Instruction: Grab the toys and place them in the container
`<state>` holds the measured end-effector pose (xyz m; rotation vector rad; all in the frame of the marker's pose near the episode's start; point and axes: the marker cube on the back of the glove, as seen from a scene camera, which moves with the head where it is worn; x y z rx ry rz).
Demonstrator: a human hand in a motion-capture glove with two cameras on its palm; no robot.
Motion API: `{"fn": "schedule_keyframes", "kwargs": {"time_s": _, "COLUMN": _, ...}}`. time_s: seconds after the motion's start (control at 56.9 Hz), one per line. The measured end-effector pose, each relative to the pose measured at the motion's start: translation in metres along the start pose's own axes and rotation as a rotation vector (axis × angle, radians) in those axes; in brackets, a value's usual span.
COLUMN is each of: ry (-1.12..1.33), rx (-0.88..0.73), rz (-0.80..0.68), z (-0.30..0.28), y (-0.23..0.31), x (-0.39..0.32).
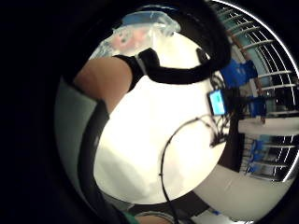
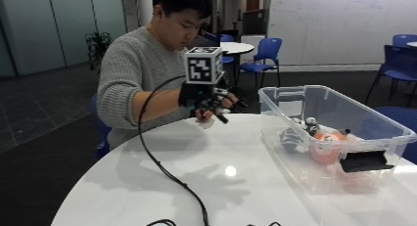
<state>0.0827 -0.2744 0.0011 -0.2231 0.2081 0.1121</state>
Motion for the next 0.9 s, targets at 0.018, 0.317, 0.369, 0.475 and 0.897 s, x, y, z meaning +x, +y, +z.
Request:
{"fn": "schedule_keyframes", "kwargs": {"time_s": 0.018, "ry": -0.012, "rx": 0.005, "rz": 0.038, "z": 0.002, "y": 0.007, "x": 0.001}}
{"fn": "schedule_keyframes", "kwargs": {"time_s": 0.317, "ry": 0.027, "rx": 0.141, "rz": 0.249, "z": 0.050, "y": 0.162, "x": -0.053}}
{"fn": "schedule_keyframes", "kwargs": {"time_s": 0.369, "ry": -0.006, "rx": 0.166, "rz": 0.258, "z": 0.061, "y": 0.186, "x": -0.070}}
{"fn": "schedule_keyframes", "kwargs": {"time_s": 0.475, "ry": -0.043, "rx": 0.140, "rz": 0.230, "z": 0.080, "y": 0.216, "x": -0.089}}
{"fn": "schedule_keyframes", "kwargs": {"time_s": 0.897, "ry": -0.062, "rx": 0.083, "rz": 0.210, "z": 0.094, "y": 0.225, "x": -0.090}}
